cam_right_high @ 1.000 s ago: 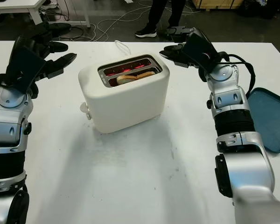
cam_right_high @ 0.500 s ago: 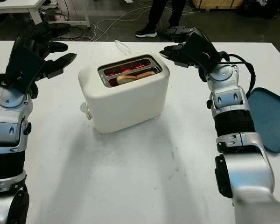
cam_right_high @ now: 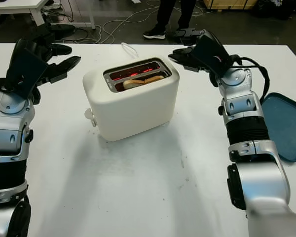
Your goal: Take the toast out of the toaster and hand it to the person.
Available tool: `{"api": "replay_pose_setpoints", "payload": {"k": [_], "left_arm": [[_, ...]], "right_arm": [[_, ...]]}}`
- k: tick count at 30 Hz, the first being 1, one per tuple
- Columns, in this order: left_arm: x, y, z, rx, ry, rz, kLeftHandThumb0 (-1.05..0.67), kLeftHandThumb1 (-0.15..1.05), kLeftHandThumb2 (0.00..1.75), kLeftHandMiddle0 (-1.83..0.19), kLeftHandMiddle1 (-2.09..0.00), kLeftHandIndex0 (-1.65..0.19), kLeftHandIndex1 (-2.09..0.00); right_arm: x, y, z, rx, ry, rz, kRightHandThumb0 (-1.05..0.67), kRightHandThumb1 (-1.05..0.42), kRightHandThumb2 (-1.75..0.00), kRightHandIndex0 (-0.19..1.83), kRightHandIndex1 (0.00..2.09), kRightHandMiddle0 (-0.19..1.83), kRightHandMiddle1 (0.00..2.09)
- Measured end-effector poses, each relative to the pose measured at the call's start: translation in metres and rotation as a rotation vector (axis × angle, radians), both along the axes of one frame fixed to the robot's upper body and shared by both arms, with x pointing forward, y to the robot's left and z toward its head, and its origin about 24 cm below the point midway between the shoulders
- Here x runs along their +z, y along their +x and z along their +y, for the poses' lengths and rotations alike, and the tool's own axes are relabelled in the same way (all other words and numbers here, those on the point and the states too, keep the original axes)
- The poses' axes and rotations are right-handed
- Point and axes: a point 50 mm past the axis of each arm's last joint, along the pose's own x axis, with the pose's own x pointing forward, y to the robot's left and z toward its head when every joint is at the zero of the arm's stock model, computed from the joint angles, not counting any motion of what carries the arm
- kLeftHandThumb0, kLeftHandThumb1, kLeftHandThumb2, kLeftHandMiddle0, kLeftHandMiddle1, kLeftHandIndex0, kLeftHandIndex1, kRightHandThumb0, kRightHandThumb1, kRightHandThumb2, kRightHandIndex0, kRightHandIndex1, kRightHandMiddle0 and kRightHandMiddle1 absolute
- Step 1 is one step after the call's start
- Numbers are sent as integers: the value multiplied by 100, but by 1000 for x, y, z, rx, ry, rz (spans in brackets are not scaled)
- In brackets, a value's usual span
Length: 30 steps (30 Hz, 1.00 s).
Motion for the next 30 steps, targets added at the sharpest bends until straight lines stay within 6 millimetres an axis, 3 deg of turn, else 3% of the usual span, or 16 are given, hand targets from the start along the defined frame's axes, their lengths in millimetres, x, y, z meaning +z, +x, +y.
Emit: {"api": "replay_pose_setpoints", "payload": {"k": [30], "left_arm": [[0,-1,0,-3,-15,-5,-23,73,42,-25,-93,-42,-50]], "right_arm": [[0,0,1,5,-4,3,-33,-92,-20,63,6,60,0]]}}
